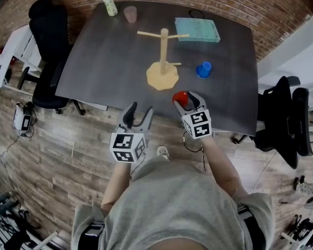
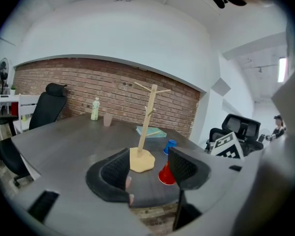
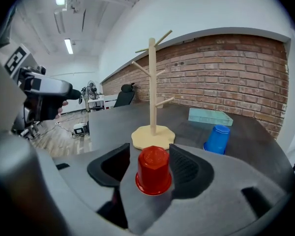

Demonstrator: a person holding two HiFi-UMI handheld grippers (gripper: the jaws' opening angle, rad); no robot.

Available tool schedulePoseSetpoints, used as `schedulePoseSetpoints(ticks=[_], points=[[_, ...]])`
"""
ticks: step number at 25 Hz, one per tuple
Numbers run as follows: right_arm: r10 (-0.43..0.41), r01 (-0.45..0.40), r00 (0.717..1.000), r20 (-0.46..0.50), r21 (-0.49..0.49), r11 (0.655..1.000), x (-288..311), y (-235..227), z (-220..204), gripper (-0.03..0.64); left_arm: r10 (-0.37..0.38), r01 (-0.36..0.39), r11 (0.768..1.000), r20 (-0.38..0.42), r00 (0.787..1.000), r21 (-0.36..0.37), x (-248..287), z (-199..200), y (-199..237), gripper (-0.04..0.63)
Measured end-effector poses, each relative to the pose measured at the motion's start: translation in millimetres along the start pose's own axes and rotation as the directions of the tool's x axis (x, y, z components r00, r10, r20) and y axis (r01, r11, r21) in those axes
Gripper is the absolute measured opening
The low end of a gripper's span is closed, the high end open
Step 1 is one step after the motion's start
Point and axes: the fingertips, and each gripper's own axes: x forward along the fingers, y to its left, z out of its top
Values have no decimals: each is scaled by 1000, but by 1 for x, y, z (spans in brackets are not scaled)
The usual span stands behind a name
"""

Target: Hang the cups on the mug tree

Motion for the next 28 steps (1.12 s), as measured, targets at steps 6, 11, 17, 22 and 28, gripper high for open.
schedulePoseSetpoints(ticks=[6,11,17,22,28], points=[[-19,20,999,-37,18,1000,8,-8,-15,235,-1,1,1000,-13,1000,-7,7,-3,6,233],[-23,24,999,-40,25,999,10,-10,-18,216,3,-3,1000,-15,1000,-10,10,-3,9,233],[-24,25,998,-50,13,1000,13,-9,-17,213,4,-5,1000,-19,1000,-3,10,-4,12,233],[-40,40,999,-23,1,999,4,-12,1,212,0,0,1000,-17,1000,0,8,-2,11,233],[-61,61,997,44,-15,998,-15,-20,41,212,-17,17,1000,-6,1000,11,8,2,5,233]])
